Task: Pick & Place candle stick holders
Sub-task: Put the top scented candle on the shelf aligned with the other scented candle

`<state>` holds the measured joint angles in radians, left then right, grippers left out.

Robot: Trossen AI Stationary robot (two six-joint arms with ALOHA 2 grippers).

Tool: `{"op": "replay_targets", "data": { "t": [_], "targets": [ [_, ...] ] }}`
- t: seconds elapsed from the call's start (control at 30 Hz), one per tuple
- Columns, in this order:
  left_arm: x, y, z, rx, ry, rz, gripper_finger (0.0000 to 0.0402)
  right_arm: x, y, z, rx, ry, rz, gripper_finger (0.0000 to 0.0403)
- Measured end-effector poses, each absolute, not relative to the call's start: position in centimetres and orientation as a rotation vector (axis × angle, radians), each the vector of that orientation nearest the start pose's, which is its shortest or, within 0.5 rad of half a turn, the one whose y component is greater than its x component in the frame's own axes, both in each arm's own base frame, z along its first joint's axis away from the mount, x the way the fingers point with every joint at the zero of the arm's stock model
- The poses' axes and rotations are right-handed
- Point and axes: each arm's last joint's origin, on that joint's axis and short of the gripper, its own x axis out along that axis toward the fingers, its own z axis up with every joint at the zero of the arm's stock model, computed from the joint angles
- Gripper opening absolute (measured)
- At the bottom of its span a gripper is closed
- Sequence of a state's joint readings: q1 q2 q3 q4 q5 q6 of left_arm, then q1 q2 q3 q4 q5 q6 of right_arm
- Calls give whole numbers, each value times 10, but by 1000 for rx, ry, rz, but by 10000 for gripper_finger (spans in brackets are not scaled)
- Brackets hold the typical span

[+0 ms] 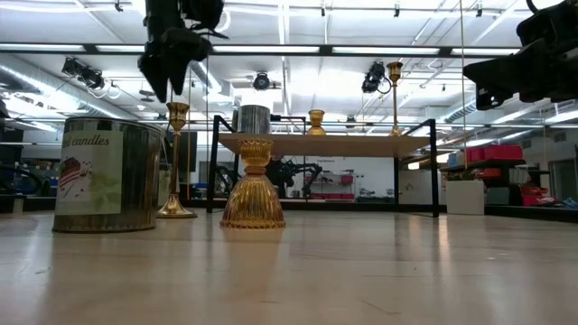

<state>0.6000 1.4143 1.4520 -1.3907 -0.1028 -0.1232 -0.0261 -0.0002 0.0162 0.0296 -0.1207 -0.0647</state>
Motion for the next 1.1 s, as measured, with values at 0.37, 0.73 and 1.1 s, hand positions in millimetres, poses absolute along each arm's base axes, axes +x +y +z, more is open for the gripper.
{"op": "replay_targets", "data": {
  "t": [0.37, 0.73, 1.1],
  "targets": [
    [186, 151, 288, -388, 1446, 674, 395, 96, 1, 172, -68, -49, 93, 22],
    [174, 164, 267, -444, 1461, 682, 395, 96, 1, 172, -68, -49, 93, 22],
    [169, 180, 267, -462, 1378, 692, 394, 96, 1, 172, -68, -49, 93, 22]
  ]
}}
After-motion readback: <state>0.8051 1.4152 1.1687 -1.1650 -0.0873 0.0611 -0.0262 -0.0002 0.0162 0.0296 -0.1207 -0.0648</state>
